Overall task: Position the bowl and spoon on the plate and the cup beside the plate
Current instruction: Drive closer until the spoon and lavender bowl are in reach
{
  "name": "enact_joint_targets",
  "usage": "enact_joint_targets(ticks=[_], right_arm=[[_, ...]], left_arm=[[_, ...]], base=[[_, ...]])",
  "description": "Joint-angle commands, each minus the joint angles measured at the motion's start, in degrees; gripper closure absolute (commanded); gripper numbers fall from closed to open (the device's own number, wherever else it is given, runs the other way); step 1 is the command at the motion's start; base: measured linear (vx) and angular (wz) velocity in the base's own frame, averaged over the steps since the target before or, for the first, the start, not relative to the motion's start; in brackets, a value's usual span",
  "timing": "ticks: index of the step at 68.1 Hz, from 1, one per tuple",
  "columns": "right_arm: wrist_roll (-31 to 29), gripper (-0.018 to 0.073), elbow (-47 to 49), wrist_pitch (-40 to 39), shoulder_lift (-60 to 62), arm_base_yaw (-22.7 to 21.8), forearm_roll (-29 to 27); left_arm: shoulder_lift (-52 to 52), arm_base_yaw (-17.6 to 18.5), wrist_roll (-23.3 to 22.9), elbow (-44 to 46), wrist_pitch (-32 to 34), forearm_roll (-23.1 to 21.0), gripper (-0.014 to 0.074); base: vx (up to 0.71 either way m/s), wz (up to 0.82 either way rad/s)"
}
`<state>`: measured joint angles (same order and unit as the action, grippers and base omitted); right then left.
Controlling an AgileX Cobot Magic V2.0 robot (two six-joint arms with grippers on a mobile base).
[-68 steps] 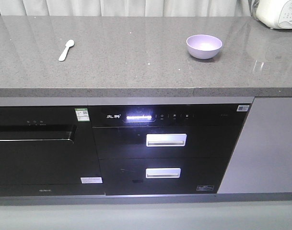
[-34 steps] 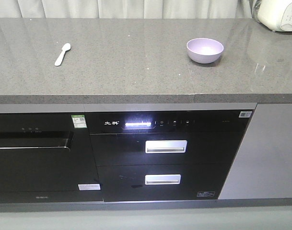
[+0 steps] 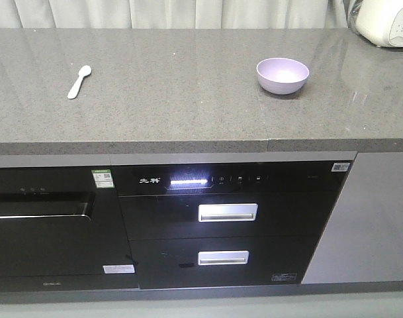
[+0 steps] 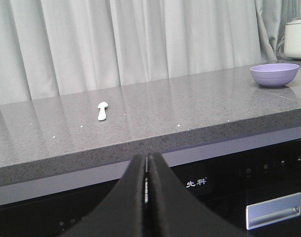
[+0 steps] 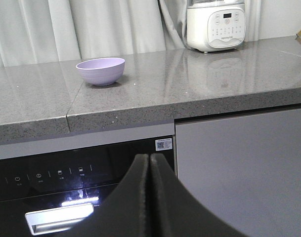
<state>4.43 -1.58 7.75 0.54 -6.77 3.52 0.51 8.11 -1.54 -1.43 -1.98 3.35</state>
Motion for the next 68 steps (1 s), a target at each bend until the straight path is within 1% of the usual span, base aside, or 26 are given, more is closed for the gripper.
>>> enact_joint_targets(ticks=[1, 68], right_arm=[[-0.4, 0.0564, -0.9, -4.3, 0.7, -0.1, 0.2], [-0.4, 0.0564, -0.9, -4.3, 0.7, -0.1, 0.2]], left_arm=[[-1.1, 0.5, -0.5, -1.7, 4.2, -0.1, 0.0602], [-1.1, 0.5, -0.5, -1.7, 4.2, -0.1, 0.0602]], base=[[0.08, -0.03], [0.06, -0.02]])
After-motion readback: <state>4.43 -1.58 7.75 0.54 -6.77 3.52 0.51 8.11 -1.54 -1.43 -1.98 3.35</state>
